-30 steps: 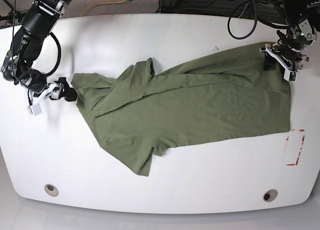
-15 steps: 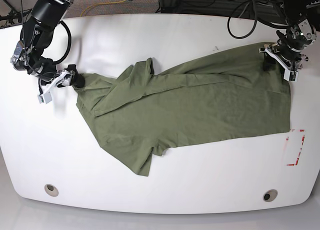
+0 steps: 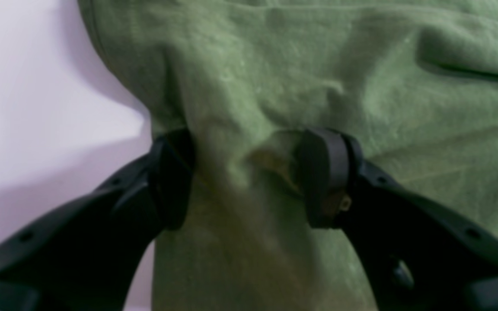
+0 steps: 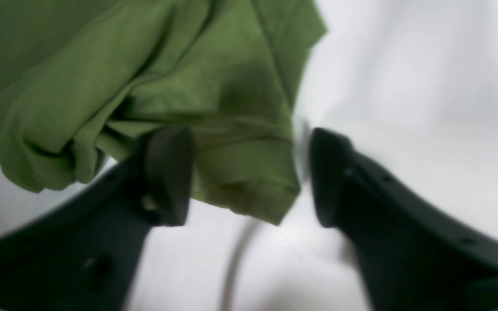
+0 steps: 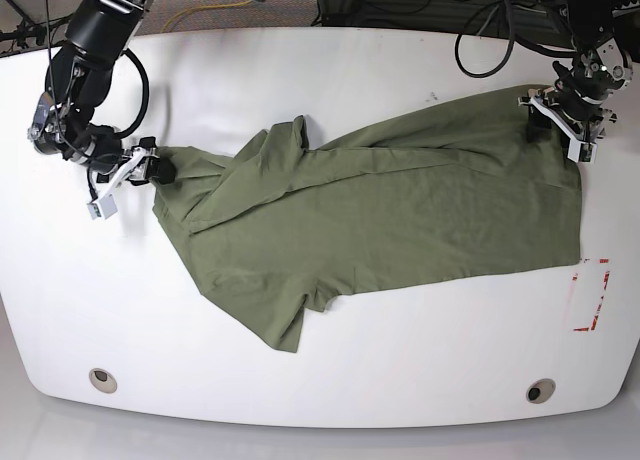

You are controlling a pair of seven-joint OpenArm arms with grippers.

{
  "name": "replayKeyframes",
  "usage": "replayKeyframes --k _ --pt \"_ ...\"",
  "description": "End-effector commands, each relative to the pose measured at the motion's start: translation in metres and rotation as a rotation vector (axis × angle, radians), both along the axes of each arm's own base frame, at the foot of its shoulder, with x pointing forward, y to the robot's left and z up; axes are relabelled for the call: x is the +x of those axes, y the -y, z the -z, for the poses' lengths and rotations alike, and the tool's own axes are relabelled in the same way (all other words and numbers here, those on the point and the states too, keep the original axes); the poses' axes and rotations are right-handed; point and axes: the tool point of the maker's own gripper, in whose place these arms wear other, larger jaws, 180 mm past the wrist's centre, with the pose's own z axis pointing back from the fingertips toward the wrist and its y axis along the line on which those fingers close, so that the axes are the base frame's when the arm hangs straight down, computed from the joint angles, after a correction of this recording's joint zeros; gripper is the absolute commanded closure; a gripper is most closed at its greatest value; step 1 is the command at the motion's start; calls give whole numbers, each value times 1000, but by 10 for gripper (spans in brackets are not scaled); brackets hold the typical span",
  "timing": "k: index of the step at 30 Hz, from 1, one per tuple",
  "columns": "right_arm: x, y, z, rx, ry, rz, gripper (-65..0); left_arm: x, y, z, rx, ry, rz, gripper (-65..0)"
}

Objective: Fold the T-shirt properly
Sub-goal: 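Pull the held edge with both grippers to smooth the shirt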

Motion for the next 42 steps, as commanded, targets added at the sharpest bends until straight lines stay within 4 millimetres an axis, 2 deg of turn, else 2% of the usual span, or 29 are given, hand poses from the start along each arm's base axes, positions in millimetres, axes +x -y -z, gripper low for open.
replayKeyframes --k 1,6,9,10,12,17,25,29,33,39,42 --pt "13 -4 -14 5 55 -15 -225 -4 -5 1 27 -29 5 -358" --pt "13 -11 -12 18 55 -20 -108 -4 -4 1 27 -29 6 -358" --pt "11 -11 -12 17 51 -23 -10 -4 -5 1 28 -30 6 -358" --pt "11 -10 -15 7 58 -26 0 -4 -5 2 27 -31 6 -358" --pt "8 -10 -18 -13 68 -35 0 -4 -5 2 28 -31 6 -358" --pt "-17 -8 -27 -101 68 -81 0 -4 -8 1 36 -33 7 -358" --pt "-48 -7 -41 -223 69 -155 0 -13 -19 18 45 -100 -3 -363" --pt "-57 2 -49 -287 66 -187 0 -8 -27 15 56 -98 -6 -364" --pt "-67 11 -46 -316 36 -199 0 -12 -33 21 51 -121 -14 -364" --pt "-79 26 -44 -365 -9 -220 0 -4 -37 16 56 -101 -18 -364" --pt "-82 33 -44 -385 -23 -229 -62 -3 -37 15 57 -101 -17 -364"
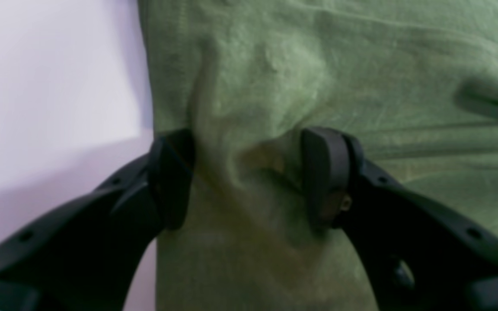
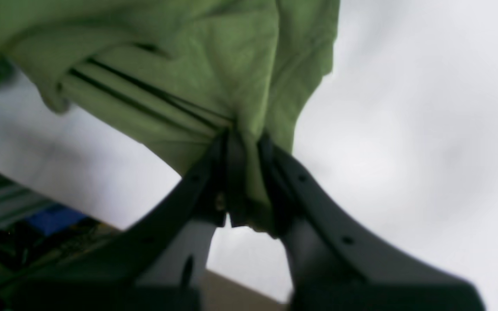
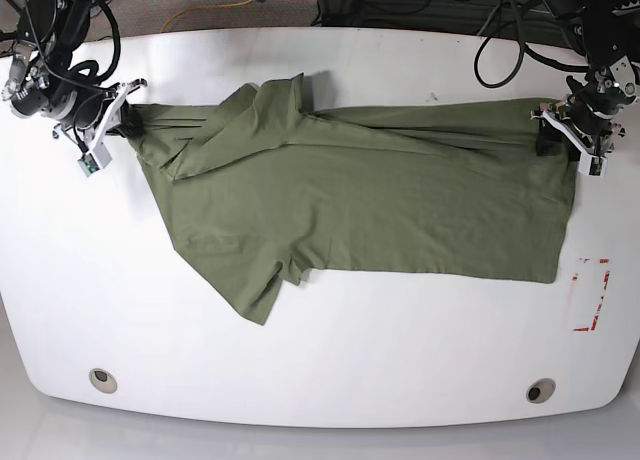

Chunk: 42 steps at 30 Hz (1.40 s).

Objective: Fold the T-shirt properly
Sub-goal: 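Pull the held edge with both grippers to smooth the shirt, then shift the right gripper along the edge and pull it taut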

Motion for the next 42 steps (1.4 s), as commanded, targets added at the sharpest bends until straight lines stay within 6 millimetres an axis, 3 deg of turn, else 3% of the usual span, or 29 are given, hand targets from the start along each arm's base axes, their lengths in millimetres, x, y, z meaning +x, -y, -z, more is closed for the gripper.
replayKeyframes --k 1,5,7,9,15,18,32,37,42 --pt "3 15 -9 -60 11 -5 -122 -15 -13 10 59 -97 -9 -364" --pt "-5 10 -6 -39 -3 -12 -387 -16 -12 10 59 -100 -7 -364" --pt "-7 1 -7 16 2 -17 -488 -16 -11 11 57 -100 -7 -364" --pt "-12 -12 -8 93 7 -23 -523 -15 -10 10 55 -97 -8 -364" --pt "-13 -61 -21 365 61 -26 -523 -14 -10 10 53 -96 -8 -364" --pt "-16 -77 -15 416 45 -13 -523 -14 -10 10 53 -96 -8 -364" --pt "-18 -125 21 413 -21 25 -520 -12 -2 13 45 -98 12 -361" --pt "-12 -133 29 376 -30 44 -438 -12 -2 13 45 -98 13 -360" --pt "-7 -144 29 396 -24 50 -304 -12 -2 13 45 -98 13 -360"
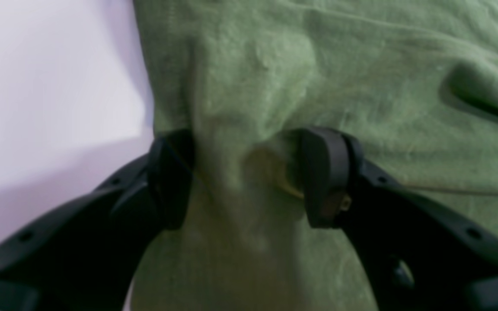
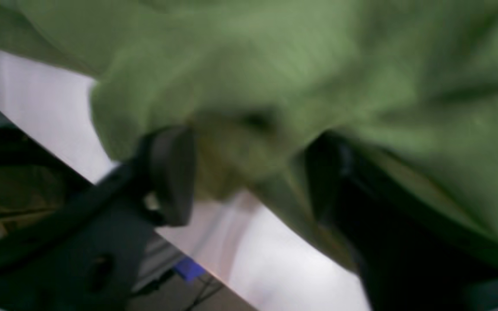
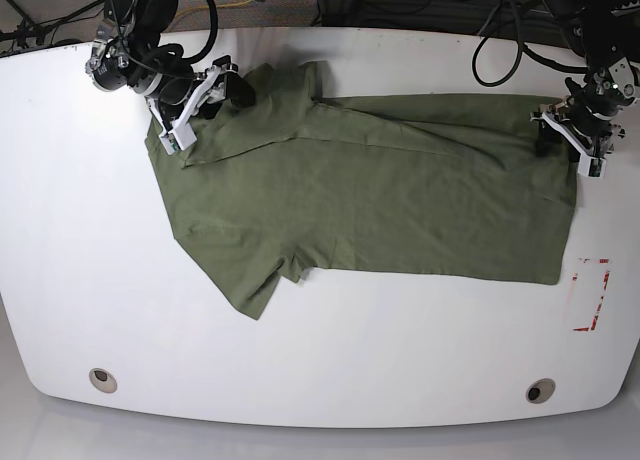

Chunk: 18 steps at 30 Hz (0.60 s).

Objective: Fold the T-shirt properly
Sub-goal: 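Shift the right gripper along the edge and pull it taut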

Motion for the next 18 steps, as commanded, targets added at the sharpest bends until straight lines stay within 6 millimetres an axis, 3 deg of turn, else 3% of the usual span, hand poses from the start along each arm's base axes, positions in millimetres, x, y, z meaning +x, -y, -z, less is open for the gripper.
replayKeyframes --k 1,6,8,14,18 --pt "7 -3 -9 17 41 3 -268 -13 -6 11 46 -93 3 -360" --pt "13 -7 -15 28 62 3 -52 -13 -7 11 46 -92 2 -360" --pt "17 -8 -22 34 81 -8 0 -13 -7 11 46 -92 2 -360" --pt "25 -10 -56 89 182 -51 0 -14 -7 11 46 -94 2 -360" --pt "45 -9 -74 104 255 -63 0 -15 -7 12 46 -95 2 -360"
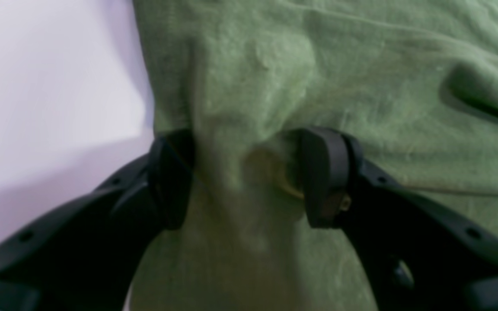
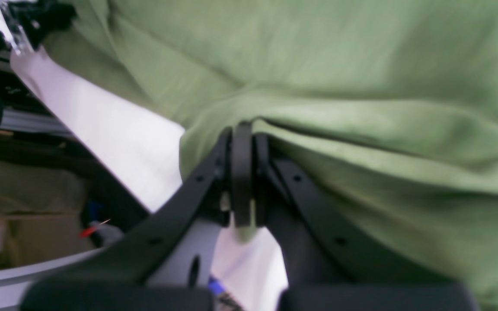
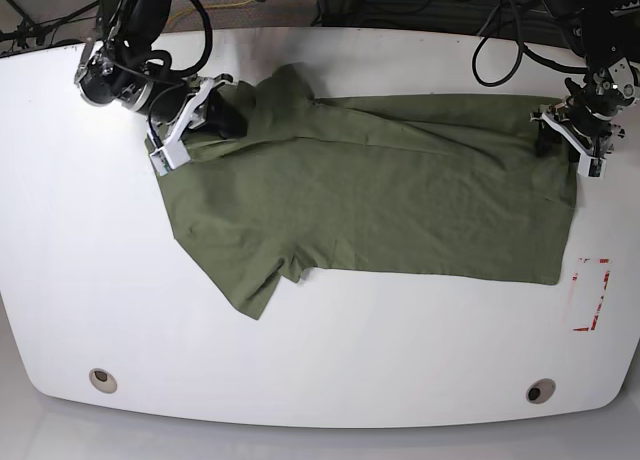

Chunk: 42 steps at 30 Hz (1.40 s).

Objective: Fold the T-shirt properly
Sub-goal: 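Shift the right gripper along the edge and pull it taut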

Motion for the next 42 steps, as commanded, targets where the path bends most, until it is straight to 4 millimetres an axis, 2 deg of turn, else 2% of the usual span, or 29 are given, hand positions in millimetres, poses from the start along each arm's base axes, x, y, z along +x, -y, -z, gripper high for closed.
replayKeyframes --k 1,4,12,13,15,19,22,24,26,31,38,42 --pt "18 1 -21 16 87 -4 0 -15 -7 11 47 -95 3 -360" --pt "36 7 -27 14 111 -4 0 -15 -7 11 47 -95 3 -360" --pt "64 40 -10 9 47 23 0 -16 -8 12 48 -98 2 -360" --pt "65 46 -7 2 31 28 -29 -16 -9 11 50 -98 2 -360" --pt "65 62 -1 -20 4 39 -143 -15 -9 11 51 -96 3 -360" --pt "63 88 1 -76 -16 54 -317 -15 -10 10 50 -93 -2 -360" --pt "59 102 0 -113 -18 61 -395 -12 -9 7 41 -78 -4 -360" --pt "53 106 0 -129 -16 60 -419 -5 -7 -3 27 -35 -6 -361" --pt "42 111 1 -160 -14 58 -422 1 -7 -23 7 37 -20 -363" --pt "16 117 19 -221 -54 68 -422 -2 -16 -41 -19 74 -62 -364" --pt "-25 119 43 -230 -140 77 -422 -14 -31 -35 42 23 -89 -364" --pt "-36 119 49 -218 -153 87 -422 -16 -32 -26 20 27 -102 -364"
